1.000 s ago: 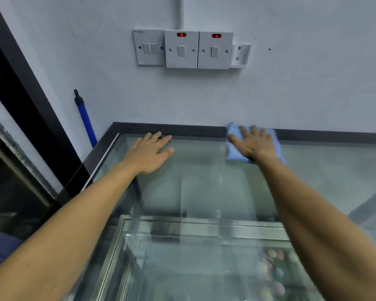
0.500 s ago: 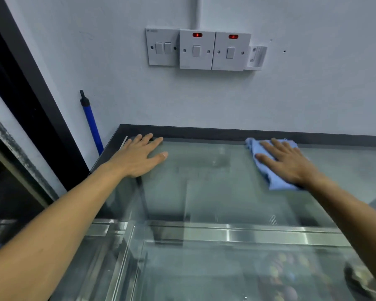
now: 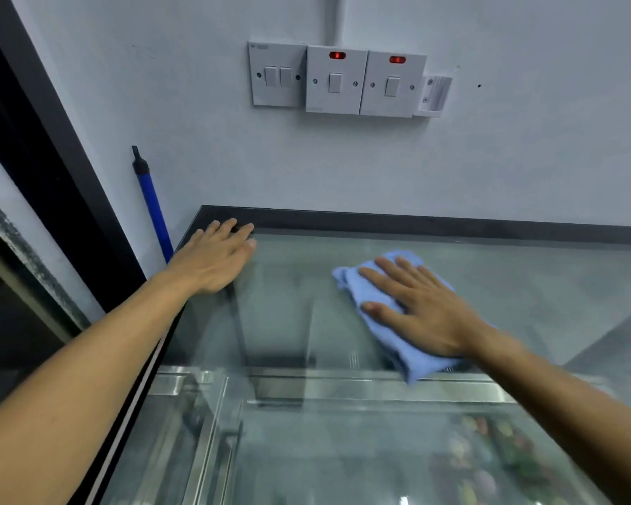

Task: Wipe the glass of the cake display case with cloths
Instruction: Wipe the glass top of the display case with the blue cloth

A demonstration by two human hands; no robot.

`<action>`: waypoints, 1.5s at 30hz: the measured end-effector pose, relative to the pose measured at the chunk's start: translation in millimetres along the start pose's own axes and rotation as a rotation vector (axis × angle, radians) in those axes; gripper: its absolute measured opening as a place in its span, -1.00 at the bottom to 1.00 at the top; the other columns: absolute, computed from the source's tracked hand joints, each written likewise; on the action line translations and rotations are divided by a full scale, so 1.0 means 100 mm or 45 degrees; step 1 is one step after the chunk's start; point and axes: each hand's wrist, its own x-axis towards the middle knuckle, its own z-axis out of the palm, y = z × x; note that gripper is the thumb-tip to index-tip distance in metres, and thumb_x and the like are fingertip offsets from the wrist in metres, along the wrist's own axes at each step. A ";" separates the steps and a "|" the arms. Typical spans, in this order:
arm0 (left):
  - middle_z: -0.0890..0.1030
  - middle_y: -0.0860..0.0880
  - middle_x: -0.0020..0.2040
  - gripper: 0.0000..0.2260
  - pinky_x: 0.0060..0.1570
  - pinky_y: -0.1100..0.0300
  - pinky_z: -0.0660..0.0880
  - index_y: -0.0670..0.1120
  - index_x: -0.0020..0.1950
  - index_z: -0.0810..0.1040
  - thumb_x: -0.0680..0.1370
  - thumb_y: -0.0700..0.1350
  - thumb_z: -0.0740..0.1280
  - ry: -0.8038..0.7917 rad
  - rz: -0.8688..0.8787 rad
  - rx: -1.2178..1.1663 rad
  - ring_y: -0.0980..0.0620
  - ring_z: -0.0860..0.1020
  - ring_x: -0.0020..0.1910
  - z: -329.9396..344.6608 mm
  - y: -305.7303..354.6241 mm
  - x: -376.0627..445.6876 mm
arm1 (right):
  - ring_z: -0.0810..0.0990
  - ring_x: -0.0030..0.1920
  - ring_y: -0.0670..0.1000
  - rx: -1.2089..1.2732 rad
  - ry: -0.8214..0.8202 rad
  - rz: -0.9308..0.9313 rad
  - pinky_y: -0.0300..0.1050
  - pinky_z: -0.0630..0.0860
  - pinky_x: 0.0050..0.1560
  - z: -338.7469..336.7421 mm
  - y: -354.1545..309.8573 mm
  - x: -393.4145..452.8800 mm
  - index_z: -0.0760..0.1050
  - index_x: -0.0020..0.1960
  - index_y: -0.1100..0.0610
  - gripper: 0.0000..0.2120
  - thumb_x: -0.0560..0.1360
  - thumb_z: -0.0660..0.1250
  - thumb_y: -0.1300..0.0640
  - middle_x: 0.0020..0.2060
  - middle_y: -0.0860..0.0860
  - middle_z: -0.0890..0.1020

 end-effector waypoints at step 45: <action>-0.10 0.06 0.71 -0.41 0.63 -0.06 -0.16 0.13 0.70 -0.04 0.70 0.29 -0.15 0.017 -0.089 -0.150 -0.05 -0.12 0.69 -0.06 0.11 -0.15 | -0.16 0.67 0.11 0.237 0.040 0.107 0.12 -0.21 0.62 -0.10 -0.63 1.16 -0.01 0.69 -0.05 -0.33 0.67 0.09 -0.23 0.68 0.04 -0.04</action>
